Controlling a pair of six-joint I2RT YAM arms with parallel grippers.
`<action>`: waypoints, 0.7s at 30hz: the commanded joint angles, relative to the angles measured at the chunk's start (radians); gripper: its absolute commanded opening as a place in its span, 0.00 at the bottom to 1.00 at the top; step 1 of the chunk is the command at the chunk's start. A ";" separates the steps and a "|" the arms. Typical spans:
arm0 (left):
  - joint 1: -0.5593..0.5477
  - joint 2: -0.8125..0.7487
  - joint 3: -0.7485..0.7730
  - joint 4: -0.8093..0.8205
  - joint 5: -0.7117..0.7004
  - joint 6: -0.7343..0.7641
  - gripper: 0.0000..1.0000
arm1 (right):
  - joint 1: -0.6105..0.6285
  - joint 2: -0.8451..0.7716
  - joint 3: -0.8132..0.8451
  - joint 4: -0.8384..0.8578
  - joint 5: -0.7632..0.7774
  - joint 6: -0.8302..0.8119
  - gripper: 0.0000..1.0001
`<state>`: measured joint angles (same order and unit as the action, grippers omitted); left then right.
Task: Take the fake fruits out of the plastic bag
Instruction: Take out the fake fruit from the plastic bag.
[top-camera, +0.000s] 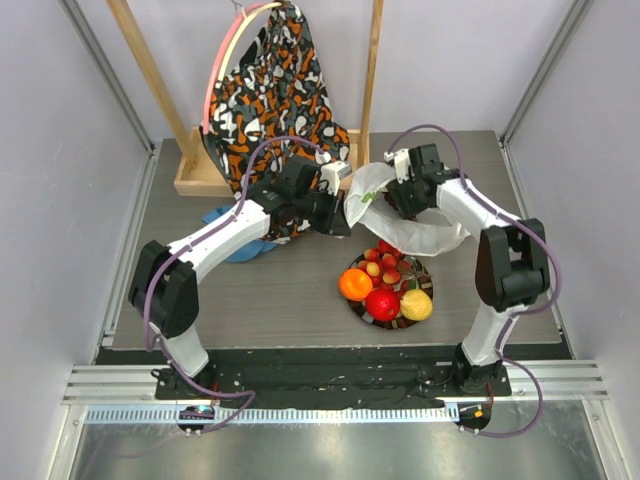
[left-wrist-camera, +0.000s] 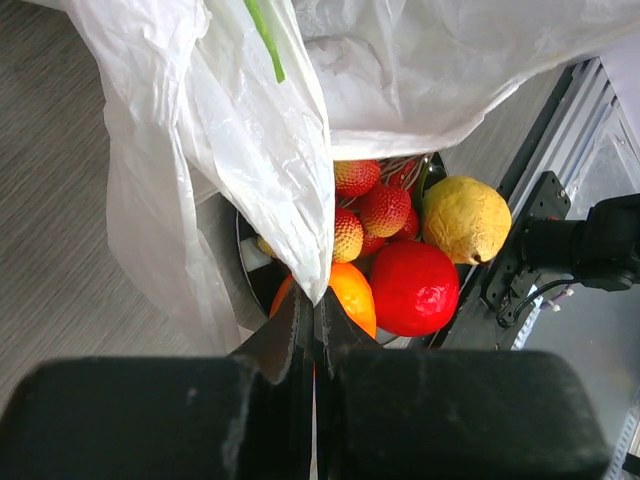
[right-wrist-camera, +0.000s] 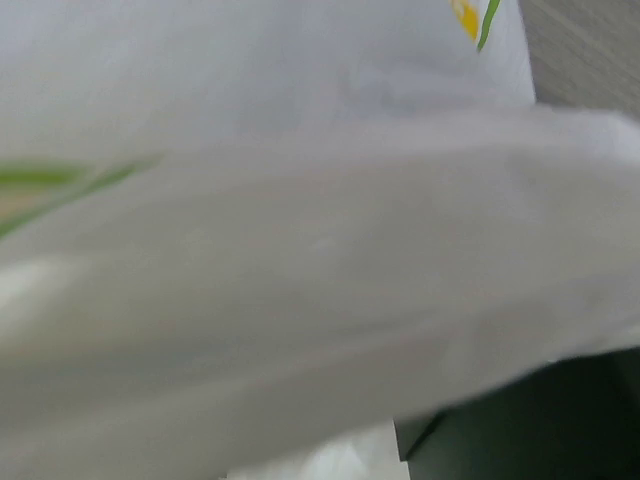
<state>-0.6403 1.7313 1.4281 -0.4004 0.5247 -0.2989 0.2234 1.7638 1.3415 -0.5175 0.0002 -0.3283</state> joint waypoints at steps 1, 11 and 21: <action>-0.001 -0.016 -0.001 0.040 0.027 0.023 0.00 | 0.004 0.111 0.146 0.092 0.064 -0.006 0.60; -0.002 -0.033 -0.035 0.046 0.029 0.018 0.00 | 0.004 0.411 0.398 0.079 0.103 -0.097 0.64; -0.002 -0.013 -0.014 0.051 0.018 0.017 0.00 | 0.005 0.346 0.332 0.031 0.077 -0.071 0.43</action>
<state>-0.6407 1.7313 1.3964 -0.3916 0.5411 -0.2863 0.2260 2.1929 1.7145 -0.4667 0.0811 -0.4053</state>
